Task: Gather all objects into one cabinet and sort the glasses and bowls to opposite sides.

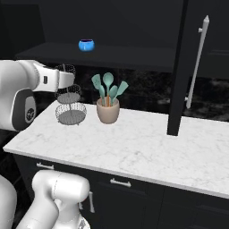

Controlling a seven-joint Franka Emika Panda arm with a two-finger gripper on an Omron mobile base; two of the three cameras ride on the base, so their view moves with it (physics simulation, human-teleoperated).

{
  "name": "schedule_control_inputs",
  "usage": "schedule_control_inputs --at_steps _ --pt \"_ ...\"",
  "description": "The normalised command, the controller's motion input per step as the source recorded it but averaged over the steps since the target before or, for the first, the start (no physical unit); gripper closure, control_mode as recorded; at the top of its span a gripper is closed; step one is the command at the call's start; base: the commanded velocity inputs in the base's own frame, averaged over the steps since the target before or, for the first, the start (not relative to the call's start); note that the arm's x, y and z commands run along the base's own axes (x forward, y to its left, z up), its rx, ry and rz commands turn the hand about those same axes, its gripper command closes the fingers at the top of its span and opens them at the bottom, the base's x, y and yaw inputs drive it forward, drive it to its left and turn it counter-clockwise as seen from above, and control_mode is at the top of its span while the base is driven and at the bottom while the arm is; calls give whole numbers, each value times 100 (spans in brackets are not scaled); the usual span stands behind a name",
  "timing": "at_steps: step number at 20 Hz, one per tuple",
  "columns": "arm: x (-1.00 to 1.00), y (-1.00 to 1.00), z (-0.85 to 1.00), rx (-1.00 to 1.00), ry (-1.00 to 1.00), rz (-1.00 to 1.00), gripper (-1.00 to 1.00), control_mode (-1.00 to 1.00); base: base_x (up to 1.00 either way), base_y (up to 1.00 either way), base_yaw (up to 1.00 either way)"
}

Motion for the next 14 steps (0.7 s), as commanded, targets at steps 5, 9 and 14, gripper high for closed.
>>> schedule_control_inputs --at_steps 5,9,14 --pt "0 0 0 0 0 0 -100 100 0 0 0" --pt "0 0 0 0 0 0 -100 100 0 0 0" --pt "9 0 3 1 0 0 -100 -100 0 0 0"
